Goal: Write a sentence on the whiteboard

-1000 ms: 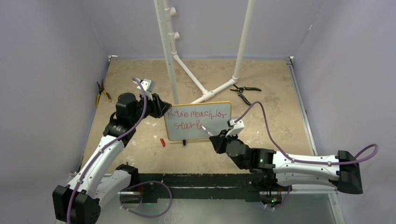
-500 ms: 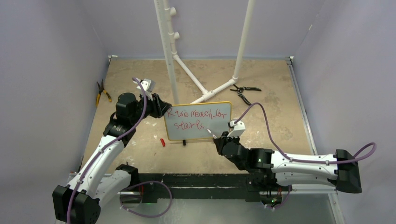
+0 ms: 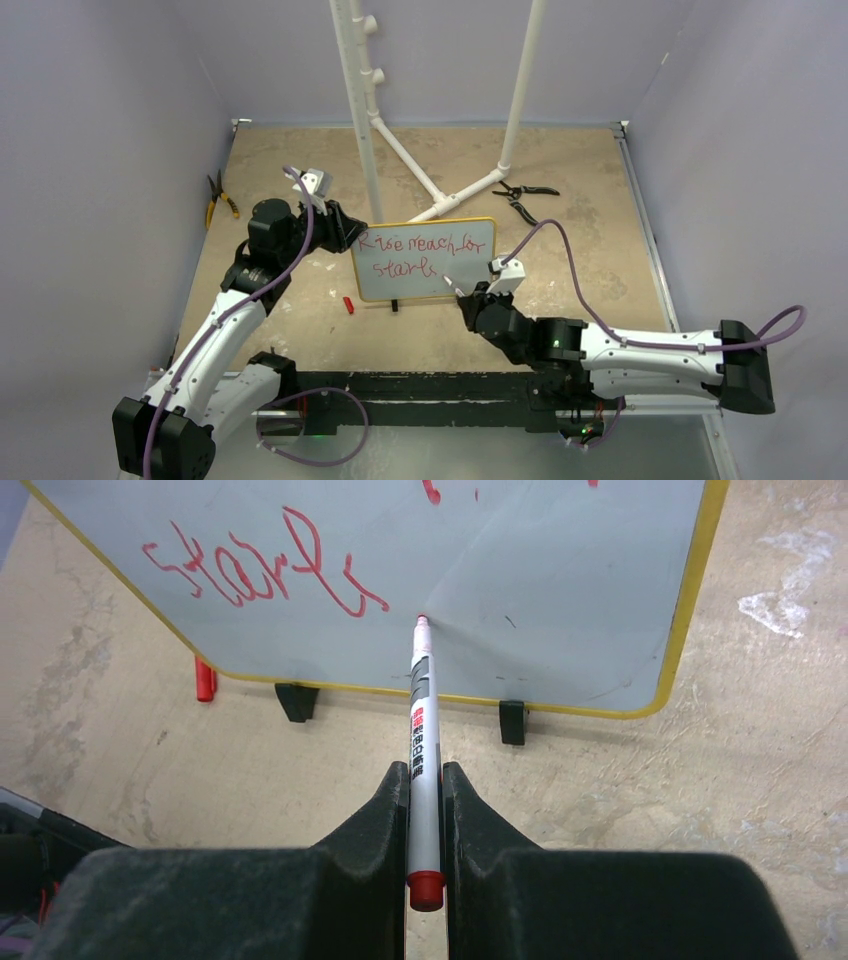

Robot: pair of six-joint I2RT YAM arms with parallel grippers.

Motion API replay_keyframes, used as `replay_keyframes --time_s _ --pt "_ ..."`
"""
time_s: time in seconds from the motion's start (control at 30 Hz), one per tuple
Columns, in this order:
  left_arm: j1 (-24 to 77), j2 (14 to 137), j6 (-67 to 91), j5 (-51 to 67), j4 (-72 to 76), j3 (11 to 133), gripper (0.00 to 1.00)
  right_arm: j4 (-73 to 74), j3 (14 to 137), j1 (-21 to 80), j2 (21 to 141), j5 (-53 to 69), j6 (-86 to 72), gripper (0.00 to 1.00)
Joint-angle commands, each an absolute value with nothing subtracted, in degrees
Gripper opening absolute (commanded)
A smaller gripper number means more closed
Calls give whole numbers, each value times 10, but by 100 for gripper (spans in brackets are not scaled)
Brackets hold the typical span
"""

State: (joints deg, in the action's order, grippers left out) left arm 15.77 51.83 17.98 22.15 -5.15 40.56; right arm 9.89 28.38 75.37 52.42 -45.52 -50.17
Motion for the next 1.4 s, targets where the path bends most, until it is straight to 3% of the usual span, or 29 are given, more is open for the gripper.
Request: replay_keyframes --time_s 0.0,0.27,0.37,0.47,0.57,0.77,1.0,1.37 --pt "157 515 184 222 -53 402 31 75 298 753 478 -461 -454 0" --pt "157 460 247 92 -136 404 52 -40 282 753 368 -394 -300 0" --pt "157 422 279 -2 -209 419 54 -110 280 752 368 -378 -242 0" --pt "157 386 304 -23 -254 442 55 -188 273 752 387 -389 -199 0" --pt "157 366 319 4 -269 467 55 -317 253 752 413 -381 -156 0" --pt "157 361 354 172 -205 511 55 -496 264 752 518 -349 -125 0" --pt "157 353 443 298 -80 486 57 -593 296 753 612 -321 -137 0" --pt "158 373 523 347 21 443 63 -635 365 753 690 -319 -103 0"
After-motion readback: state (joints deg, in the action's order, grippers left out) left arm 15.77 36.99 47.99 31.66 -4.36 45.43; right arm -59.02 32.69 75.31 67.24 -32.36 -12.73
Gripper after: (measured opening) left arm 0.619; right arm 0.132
